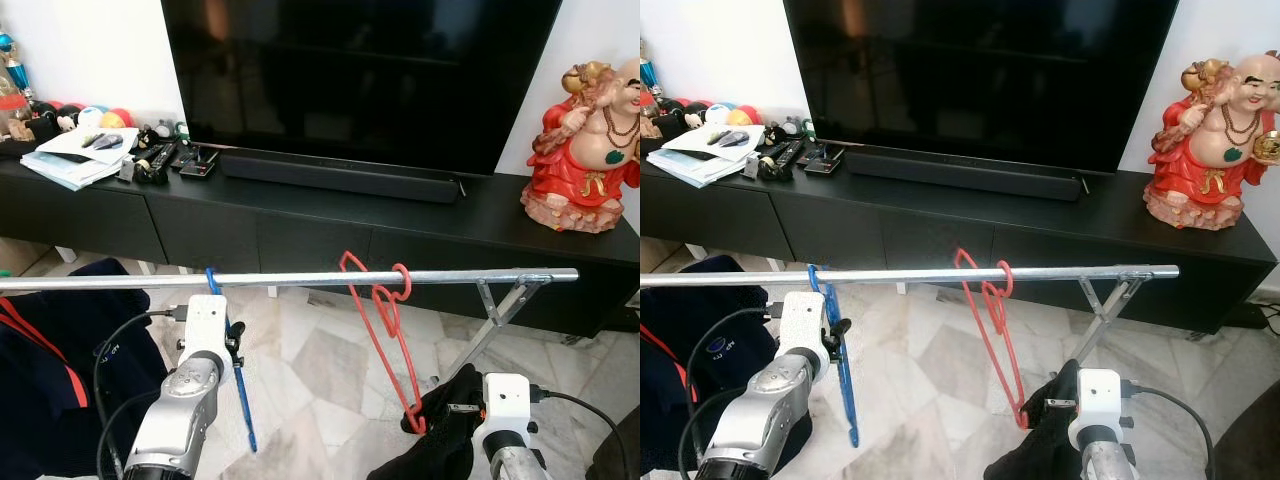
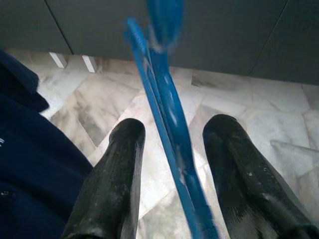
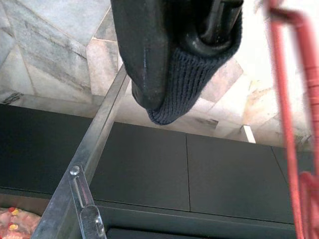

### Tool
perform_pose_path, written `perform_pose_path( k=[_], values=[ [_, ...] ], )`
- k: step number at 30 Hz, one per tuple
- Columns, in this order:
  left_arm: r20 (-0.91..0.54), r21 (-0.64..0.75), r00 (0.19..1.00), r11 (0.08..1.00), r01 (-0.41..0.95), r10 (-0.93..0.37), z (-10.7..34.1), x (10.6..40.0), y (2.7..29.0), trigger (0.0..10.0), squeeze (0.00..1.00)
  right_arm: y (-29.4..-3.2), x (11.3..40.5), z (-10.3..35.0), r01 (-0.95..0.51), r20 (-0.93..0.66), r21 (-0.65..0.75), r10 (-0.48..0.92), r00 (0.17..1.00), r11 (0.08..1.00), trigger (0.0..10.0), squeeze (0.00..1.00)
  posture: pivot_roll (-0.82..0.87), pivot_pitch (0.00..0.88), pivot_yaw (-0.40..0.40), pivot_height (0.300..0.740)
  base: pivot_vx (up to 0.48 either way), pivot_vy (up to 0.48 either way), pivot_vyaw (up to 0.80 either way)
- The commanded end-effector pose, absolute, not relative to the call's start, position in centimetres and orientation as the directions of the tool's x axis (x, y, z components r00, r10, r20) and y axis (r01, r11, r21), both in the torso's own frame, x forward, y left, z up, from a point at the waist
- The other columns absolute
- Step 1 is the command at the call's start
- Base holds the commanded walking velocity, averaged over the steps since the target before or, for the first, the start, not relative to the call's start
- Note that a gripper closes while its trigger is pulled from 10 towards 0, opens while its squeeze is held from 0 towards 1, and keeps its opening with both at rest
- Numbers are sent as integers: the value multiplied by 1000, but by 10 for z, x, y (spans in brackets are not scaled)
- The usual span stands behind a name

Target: Hang hanger

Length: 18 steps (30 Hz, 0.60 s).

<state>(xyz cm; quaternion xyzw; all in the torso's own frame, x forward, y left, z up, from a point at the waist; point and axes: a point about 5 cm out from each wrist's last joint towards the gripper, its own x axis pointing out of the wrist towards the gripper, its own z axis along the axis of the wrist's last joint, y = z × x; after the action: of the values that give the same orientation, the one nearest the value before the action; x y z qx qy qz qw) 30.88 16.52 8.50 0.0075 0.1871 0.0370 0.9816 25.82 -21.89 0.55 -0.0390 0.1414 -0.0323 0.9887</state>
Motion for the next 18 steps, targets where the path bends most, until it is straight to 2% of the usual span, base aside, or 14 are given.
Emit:
perform_pose_path(
  k=[1,7,8,18],
  values=[
    [-373,26,924,997,-72,76,82,310,167,10000,0,-219,266,12,40,-252,-97,-63,966,995,10000,0,52,0,-39,740,0,0,0],
    [-375,5,923,996,-84,80,77,310,169,9843,0,-220,265,12,40,-252,-100,-64,966,994,10000,0,48,0,-42,740,0,0,0],
    [-373,1,925,997,-83,78,77,311,169,0,0,-220,264,11,40,-253,-101,-64,965,994,10000,0,48,0,-42,740,0,0,0],
    [-353,-15,934,998,-58,49,74,318,166,0,0,-221,264,10,48,-256,-104,-73,964,993,10000,0,44,0,-42,740,0,0,0]
  ],
)
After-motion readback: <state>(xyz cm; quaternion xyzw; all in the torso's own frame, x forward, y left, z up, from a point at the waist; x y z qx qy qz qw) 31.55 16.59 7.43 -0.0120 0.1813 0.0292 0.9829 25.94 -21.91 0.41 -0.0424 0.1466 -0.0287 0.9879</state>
